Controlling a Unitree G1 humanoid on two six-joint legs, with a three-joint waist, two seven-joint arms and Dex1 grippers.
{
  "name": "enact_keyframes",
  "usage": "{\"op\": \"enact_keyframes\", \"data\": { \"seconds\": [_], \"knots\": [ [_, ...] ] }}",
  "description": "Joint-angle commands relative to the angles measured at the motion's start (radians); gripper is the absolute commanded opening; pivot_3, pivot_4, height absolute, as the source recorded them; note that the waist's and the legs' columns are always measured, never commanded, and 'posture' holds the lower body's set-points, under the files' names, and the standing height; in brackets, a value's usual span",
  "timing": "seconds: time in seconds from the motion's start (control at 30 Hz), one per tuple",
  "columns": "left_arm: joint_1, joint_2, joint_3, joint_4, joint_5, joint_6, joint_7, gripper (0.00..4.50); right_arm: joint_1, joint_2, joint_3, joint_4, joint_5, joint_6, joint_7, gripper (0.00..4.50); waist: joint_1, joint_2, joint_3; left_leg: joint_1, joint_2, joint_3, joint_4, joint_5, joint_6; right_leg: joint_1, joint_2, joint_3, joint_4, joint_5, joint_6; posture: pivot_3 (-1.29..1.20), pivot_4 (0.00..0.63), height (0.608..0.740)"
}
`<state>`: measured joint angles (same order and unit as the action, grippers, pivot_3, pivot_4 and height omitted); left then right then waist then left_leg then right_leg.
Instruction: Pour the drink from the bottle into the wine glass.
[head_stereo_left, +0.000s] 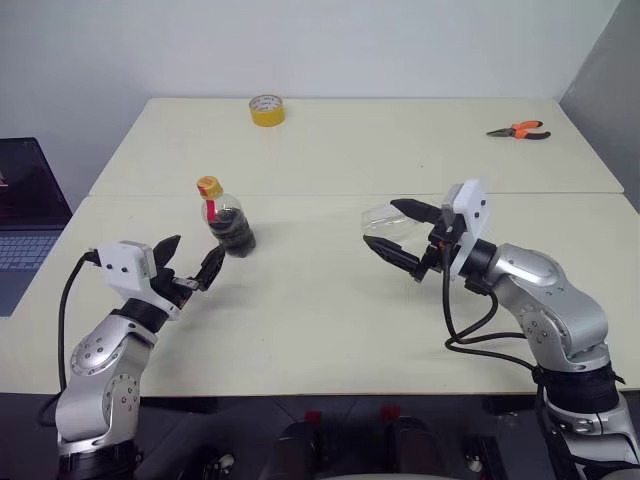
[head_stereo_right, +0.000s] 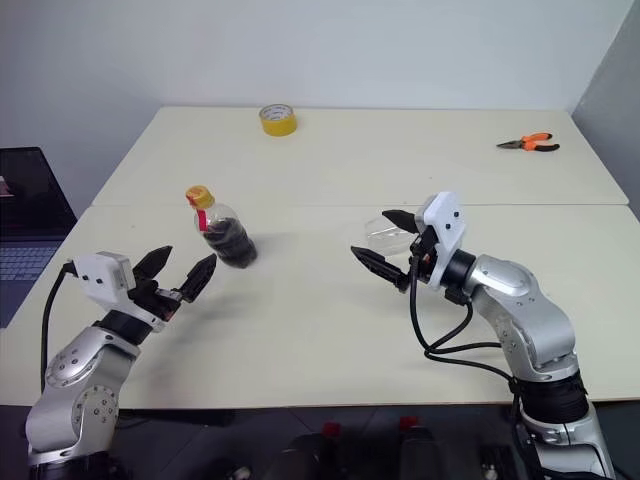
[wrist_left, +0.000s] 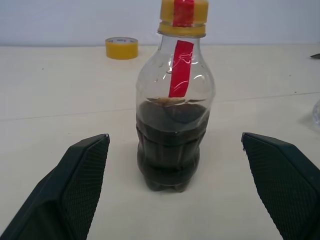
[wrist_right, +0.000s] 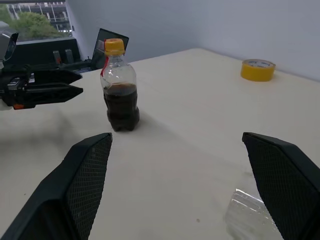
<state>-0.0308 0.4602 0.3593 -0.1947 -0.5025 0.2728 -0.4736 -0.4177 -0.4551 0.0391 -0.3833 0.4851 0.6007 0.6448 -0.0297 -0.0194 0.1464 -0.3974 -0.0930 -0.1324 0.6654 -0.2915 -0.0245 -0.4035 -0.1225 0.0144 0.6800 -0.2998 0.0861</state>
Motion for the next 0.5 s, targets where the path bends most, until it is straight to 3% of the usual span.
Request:
{"op": "enact_keyframes", "data": {
  "seconds": [0.03, 0.5],
  "knots": [
    [-0.044, 0.017, 0.001, 0.025, 0.024, -0.036, -0.012, 4.50, -0.018, 0.011, 0.005, -0.014, -0.009, -0.022, -0.008, 4.46, -0.001, 0.000, 0.000, 0.000, 0.000, 0.000, 0.000, 0.000, 0.000, 0.000, 0.000, 0.000, 0.000, 0.000, 0.000, 0.00, 0.150, 0.740],
    [-0.291, 0.065, -0.103, 0.342, 0.186, -0.161, -0.081, 4.50, -0.033, 0.011, 0.018, 0.014, -0.045, -0.042, -0.009, 4.46, -0.003, 0.000, 0.000, 0.000, 0.000, -0.001, 0.000, 0.000, 0.000, -0.001, 0.000, -0.001, 0.000, 0.000, 0.000, 0.00, 0.150, 0.740]
  ]
}}
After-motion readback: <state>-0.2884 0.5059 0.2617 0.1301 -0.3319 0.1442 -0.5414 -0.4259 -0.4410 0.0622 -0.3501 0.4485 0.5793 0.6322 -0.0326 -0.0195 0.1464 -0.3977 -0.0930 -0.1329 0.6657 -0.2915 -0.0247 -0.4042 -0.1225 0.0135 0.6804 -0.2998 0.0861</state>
